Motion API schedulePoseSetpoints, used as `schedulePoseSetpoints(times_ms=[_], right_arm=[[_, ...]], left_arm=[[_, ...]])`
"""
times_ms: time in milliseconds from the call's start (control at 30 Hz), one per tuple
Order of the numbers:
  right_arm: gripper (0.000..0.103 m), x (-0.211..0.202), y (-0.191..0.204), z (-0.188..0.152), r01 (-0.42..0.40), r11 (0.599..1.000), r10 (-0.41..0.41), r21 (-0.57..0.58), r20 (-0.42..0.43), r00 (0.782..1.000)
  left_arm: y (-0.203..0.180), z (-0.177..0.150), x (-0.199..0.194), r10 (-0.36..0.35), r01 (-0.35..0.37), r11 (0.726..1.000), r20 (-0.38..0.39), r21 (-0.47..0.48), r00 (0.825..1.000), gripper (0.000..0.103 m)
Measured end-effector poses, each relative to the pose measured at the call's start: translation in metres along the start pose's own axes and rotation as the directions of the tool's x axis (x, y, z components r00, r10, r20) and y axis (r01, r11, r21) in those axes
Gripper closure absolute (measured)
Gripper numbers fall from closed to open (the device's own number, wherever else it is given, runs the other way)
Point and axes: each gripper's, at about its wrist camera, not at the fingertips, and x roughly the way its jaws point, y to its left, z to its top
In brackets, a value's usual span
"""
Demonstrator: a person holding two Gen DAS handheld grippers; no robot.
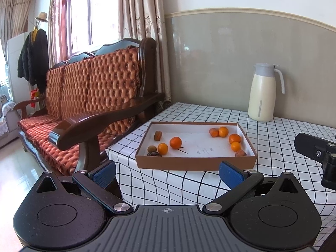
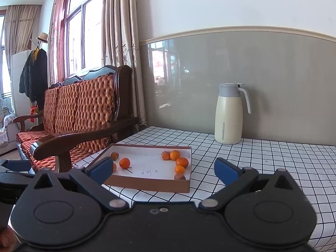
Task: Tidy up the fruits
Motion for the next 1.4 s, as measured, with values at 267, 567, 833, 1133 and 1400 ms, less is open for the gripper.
schedulePoseSetpoints(times_ms=[267, 567, 833, 1133, 1400], right_arm=[[0.006, 0.000, -0.002, 0.002, -0.003, 1.000, 0.003, -0.002, -0.003, 1.000], [0.006, 0.004, -0.001, 0.003, 0.003, 1.000, -0.003, -0.010, -0.015, 1.000], [0.006, 0.004, -0.001, 0.002, 0.001, 1.000, -0.001, -0.007, -0.013, 1.000], [0.006, 0.004, 0.000, 0.002, -0.004, 1.000, 0.004, -0.003, -0.013, 1.000], [0.006, 0.003, 0.000, 0.003, -0.007, 1.000, 0.007, 0.008, 0.000, 1.000]], left_arm=[[0.007, 0.005, -0.005, -0.035, 0.036, 0.999, 0.040, -0.035, 0.999, 0.000], [0.005, 0.006, -0.005, -0.021, 0.023, 1.000, 0.056, -0.022, 0.998, 0.000], [0.001, 0.006, -0.006, -0.055, 0.055, 0.998, 0.047, 0.000, 0.997, 0.000], [-0.001, 0.006, -0.005, -0.101, 0.101, 0.995, 0.023, 0.019, 0.995, 0.000], [0.000, 0.007, -0.003, -0.136, 0.136, 0.991, 0.008, 0.007, 0.991, 0.000]])
